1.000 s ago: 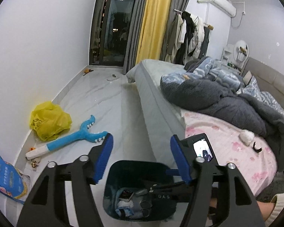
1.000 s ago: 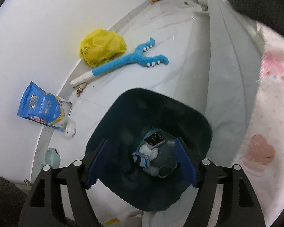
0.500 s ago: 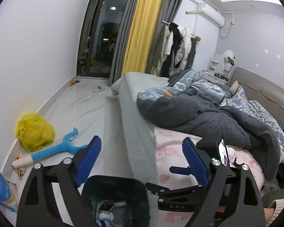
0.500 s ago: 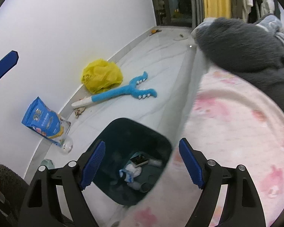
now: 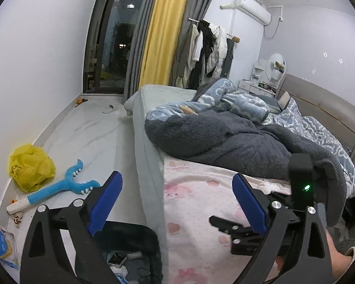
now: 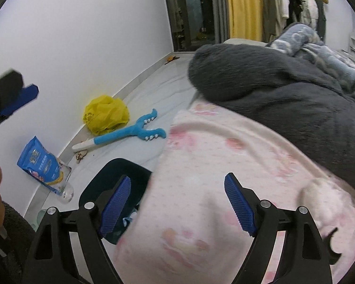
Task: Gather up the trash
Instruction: 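Move both tools back over the bed toward the white tissue and black strap, then close the right tool on the black strap while the left tool grasps the white tissue, then carry the tissue in the left tool and strap in the right tool over the bin, then open the left tool to drop the tissue while the right tool drops the strap into the bin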
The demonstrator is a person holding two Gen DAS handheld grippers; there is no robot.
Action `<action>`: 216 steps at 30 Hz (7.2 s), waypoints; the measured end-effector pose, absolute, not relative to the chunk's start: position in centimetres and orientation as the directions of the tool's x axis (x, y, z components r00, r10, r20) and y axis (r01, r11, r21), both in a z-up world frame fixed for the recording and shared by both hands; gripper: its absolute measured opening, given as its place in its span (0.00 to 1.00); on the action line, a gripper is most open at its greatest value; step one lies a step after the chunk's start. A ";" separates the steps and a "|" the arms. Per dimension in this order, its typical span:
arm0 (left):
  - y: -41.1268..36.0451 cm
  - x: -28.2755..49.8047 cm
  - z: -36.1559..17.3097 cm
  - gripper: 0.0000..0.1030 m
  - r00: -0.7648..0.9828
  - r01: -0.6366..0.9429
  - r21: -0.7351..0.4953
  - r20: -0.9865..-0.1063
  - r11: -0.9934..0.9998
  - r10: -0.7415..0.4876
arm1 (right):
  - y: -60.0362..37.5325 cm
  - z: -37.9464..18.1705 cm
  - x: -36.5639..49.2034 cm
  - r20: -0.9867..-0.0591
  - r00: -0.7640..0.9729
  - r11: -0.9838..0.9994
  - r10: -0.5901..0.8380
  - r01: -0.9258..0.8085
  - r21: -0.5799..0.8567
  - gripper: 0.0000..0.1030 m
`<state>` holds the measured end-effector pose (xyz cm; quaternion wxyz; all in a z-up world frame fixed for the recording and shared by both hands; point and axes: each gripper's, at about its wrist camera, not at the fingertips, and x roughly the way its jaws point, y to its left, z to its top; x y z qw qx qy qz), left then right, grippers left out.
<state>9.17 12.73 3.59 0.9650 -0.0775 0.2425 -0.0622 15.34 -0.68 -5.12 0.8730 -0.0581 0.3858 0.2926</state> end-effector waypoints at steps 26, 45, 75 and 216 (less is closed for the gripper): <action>2.1 12.4 1.9 0.96 0.810 0.217 -0.112 -0.533 0.970 -0.243 | -15.0 -4.3 15.2 -0.664 0.636 0.880 0.392 -0.470 0.070 0.83; -2.6 14.9 1.0 0.97 0.782 0.265 -0.137 -0.548 0.955 -0.296 | -21.9 -7.5 15.6 -0.680 0.605 0.890 0.415 -0.425 0.165 0.83; -8.8 19.1 -4.2 0.96 0.631 0.360 -0.204 -0.665 0.910 -0.399 | -21.6 -9.8 17.4 -0.684 0.526 0.831 0.506 -0.511 0.222 0.20; 29.2 7.6 -14.0 0.79 0.506 -0.259 -0.208 -0.861 0.943 -0.051 | 15.9 -12.5 14.2 -0.833 0.210 0.728 0.512 -0.621 0.290 0.20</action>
